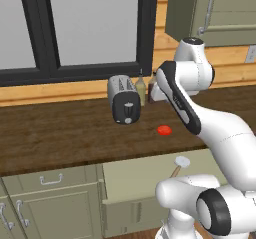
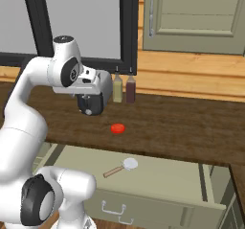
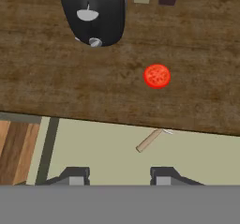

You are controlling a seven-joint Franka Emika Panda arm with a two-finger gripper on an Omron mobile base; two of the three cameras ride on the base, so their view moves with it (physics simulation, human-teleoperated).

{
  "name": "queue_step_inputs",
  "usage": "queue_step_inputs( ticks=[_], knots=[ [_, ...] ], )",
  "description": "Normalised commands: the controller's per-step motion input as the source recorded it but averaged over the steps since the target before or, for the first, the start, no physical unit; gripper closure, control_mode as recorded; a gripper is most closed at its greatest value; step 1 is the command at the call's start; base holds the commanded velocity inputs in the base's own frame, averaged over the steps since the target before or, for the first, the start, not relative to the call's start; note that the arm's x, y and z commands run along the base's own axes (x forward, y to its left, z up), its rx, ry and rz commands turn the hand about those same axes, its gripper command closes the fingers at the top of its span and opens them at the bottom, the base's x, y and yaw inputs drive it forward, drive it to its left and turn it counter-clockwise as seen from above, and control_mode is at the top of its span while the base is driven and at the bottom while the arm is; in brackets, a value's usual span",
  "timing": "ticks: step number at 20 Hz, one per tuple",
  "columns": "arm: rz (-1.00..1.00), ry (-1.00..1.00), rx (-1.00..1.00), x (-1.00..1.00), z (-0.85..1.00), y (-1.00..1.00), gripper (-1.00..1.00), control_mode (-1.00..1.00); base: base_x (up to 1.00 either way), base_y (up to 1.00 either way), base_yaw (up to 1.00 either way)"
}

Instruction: Pick the pizza cutter from the drawer and place it on the counter.

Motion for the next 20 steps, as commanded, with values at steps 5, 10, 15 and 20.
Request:
queue_step_inputs(
  ticks=[5, 10, 15, 20],
  knots=[
    [0.00, 0.00, 0.00, -0.20, 0.00, -0.20, -1.00, -1.00, 0.00, 0.00, 0.00],
    [0.00, 0.00, 0.00, -0.16, 0.00, -0.08, -1.00, -1.00, 0.00, 0.00, 0.00],
    [0.06, -0.01, 0.00, -0.55, 0.00, 0.01, -1.00, -1.00, 0.00, 0.00, 0.00],
    [0.13, -0.07, 0.00, -0.88, 0.00, 0.31, -1.00, -1.00, 0.00, 0.00, 0.00]
  ],
)
